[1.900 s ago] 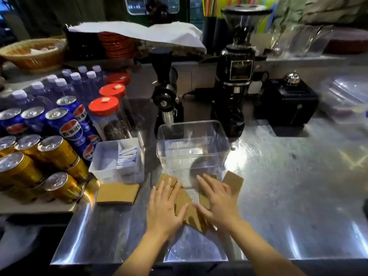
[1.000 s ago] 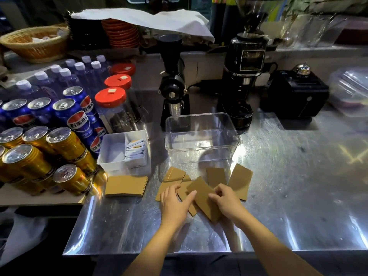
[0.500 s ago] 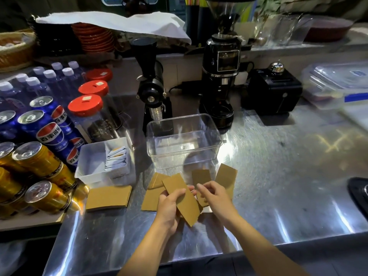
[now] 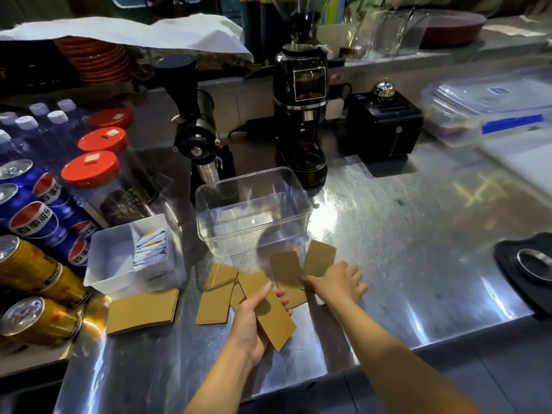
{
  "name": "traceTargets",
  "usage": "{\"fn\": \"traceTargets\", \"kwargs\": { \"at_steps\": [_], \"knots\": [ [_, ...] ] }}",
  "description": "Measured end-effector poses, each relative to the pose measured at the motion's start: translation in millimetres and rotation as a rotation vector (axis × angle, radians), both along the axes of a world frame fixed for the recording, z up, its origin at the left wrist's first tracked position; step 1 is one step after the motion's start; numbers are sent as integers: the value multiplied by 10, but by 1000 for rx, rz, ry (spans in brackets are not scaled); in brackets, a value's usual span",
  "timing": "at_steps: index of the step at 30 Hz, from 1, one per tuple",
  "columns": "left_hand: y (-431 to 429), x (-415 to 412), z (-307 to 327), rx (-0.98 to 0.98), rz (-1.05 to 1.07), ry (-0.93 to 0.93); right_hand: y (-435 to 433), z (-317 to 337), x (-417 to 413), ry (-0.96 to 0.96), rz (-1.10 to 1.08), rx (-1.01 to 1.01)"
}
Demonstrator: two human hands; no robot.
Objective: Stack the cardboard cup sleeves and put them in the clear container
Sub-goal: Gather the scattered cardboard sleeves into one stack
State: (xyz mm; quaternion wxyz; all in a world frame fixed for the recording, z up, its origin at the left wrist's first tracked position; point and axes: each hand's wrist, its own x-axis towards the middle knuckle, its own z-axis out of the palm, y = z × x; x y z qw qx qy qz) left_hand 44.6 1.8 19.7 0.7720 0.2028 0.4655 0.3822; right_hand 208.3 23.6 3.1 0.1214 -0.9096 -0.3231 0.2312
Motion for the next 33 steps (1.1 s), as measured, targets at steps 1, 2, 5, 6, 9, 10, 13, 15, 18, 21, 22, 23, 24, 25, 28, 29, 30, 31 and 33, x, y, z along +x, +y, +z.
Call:
{"fn": "traceTargets", "kwargs": {
  "at_steps": [1,2,5,6,9,10,13,15,18,21,22,23,24,25,28,29,30,31,33],
  "knots": [
    [-9,-2,-11,-17,9,-5,12,0,-1,-2,1,-4],
    [-17,-9,-27,-36,19,-11,22,1,7,6,-7,-8],
    [-49,-40,-55,-95,52,-53,32,22,68,99,-25,15],
    [-54,-51,-66,-107,62,-75,31,34,89,168,-27,54],
    [-50,-70,-87,-135,100,-113,-38,69,119,399,-54,262],
    [-41,-72,-94,-150,115,-122,-81,72,117,458,-60,339],
    [0,-52,-83,-191,154,-142,-204,40,99,597,-49,518],
    [30,-26,-75,-203,156,-178,-276,71,41,727,-1,582],
    [60,-10,-57,-181,107,-264,-353,121,-104,848,148,603],
    [82,-21,-74,-127,71,-275,-410,139,-252,903,311,562],
    [86,-31,-76,-119,69,-278,-418,137,-294,893,349,542],
    [84,-39,-71,-113,67,-281,-421,136,-328,882,376,527],
    [85,-44,-71,-111,66,-281,-417,137,-357,867,401,518],
    [85,-53,-72,-112,67,-277,-409,140,-383,860,430,509],
    [81,-110,-93,-115,81,-266,-389,130,-442,842,543,493],
    [84,-141,-105,-115,91,-271,-384,140,-456,790,573,493],
    [90,-174,-113,-112,102,-276,-373,149,-466,715,590,493],
    [93,-208,-115,-106,116,-281,-356,153,-465,646,587,498],
    [101,-268,-126,-99,154,-296,-310,135,-452,497,517,504]
  ]
}}
